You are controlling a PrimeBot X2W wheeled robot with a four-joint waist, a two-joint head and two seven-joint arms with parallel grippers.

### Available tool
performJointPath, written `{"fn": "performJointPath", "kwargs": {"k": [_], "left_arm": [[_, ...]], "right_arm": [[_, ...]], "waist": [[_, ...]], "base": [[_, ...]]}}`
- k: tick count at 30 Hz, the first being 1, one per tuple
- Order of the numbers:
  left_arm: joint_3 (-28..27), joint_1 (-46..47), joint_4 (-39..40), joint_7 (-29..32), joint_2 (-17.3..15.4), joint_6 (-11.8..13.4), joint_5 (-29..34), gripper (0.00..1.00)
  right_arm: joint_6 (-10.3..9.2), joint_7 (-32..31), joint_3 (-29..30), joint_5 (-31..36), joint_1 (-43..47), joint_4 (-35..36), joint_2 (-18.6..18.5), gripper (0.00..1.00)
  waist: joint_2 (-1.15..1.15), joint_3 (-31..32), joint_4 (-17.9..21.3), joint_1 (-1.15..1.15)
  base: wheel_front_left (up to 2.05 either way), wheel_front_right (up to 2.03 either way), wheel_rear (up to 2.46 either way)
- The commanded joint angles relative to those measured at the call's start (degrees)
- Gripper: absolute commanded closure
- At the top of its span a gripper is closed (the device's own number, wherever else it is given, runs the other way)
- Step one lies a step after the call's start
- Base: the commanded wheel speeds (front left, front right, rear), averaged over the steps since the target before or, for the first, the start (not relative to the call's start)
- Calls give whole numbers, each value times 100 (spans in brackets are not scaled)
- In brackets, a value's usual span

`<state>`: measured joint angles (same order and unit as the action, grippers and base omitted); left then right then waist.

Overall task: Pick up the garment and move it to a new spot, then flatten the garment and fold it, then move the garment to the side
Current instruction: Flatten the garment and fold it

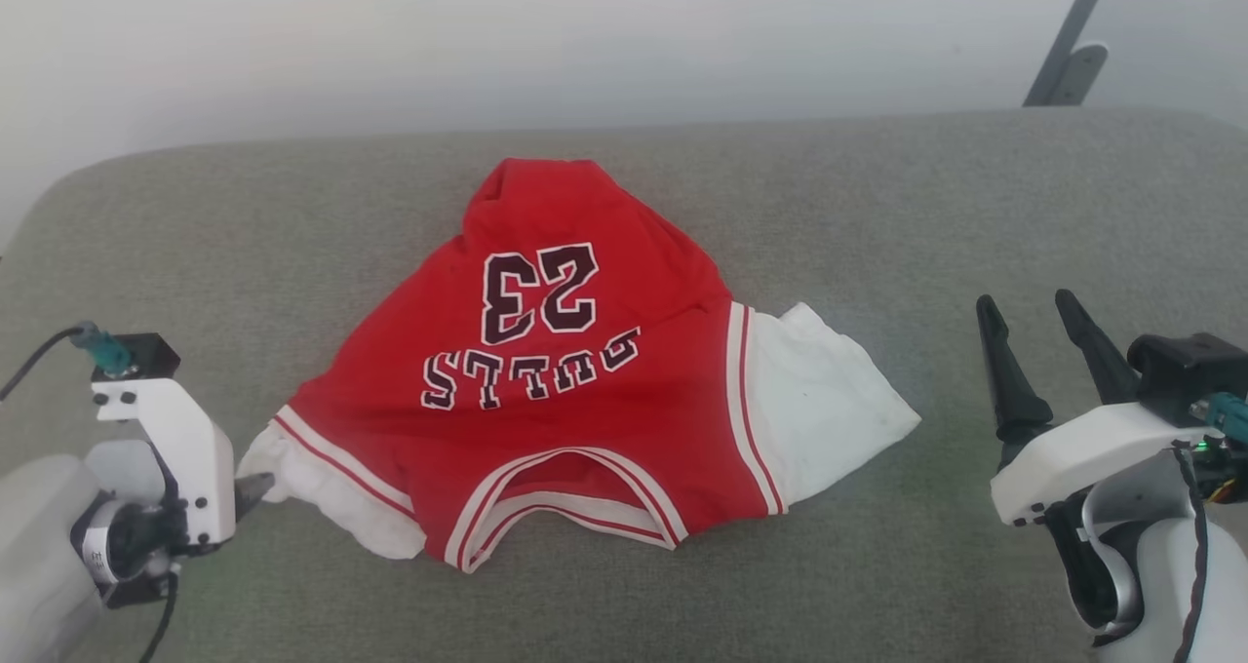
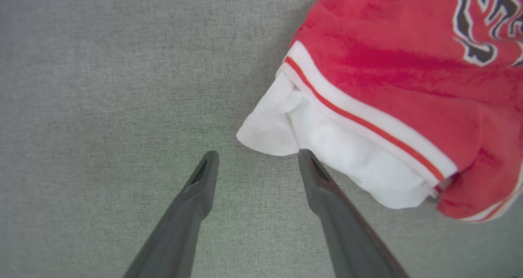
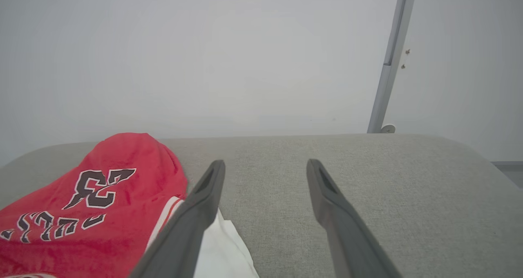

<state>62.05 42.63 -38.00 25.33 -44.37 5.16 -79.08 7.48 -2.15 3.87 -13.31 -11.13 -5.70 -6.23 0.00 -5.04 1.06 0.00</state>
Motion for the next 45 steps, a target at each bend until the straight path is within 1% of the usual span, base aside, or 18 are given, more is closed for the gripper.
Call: {"fn": "performJointPath", "kwargs": {"k": [1,12,13,14,15,18,21,26,31,33,38,45], "left_arm": [[-26,88,-71,-34,14,-42,6,0],[-12,144,-951,139,375,-267,-133,0],[-28,139,-1025,159,418,-304,-181,4],[-52,137,-1090,182,461,-362,-203,57],[-75,145,-1138,169,498,-432,-211,100],[-106,207,-1285,147,539,-594,-239,100],[-102,415,-1352,112,524,-742,-138,100],[15,820,-1205,190,510,-895,112,100],[94,1184,-948,282,556,-920,341,100],[164,1344,-791,356,600,-888,423,100],[266,1587,-230,538,838,-853,561,100],[564,1581,390,751,1168,-834,749,100]], "right_arm": [[2,-25,-2,51,-45,42,-28,0],[2,-131,-3,46,-88,220,-114,0],[2,-128,-5,47,-94,242,-116,0],[2,-139,-2,51,-99,257,-117,0],[2,-147,4,55,-103,266,-119,0],[2,-161,30,65,-119,285,-122,0],[2,-166,56,80,-128,295,-98,0],[2,-102,69,79,-120,252,-61,0],[2,-71,62,94,-111,213,-21,0],[2,-45,48,77,-127,186,-3,0],[2,32,-34,31,-190,114,43,0],[2,161,-89,-12,-332,17,95,0]], "waist": [[0,-38,41,0],[0,-272,202,0],[0,-293,210,0],[0,-312,217,0],[0,-327,221,0],[0,-365,222,0],[0,-382,210,0],[0,-366,183,0],[0,-335,172,0],[0,-326,180,0],[0,-351,282,0],[0,-523,535,0]], "base": [[0,0,0],[0,0,0],[0,0,0],[0,0,0],[0,0,0],[0,0,0],[0,0,0],[0,0,0],[0,0,0],[0,0,0],[0,0,0],[0,0,0]]}}
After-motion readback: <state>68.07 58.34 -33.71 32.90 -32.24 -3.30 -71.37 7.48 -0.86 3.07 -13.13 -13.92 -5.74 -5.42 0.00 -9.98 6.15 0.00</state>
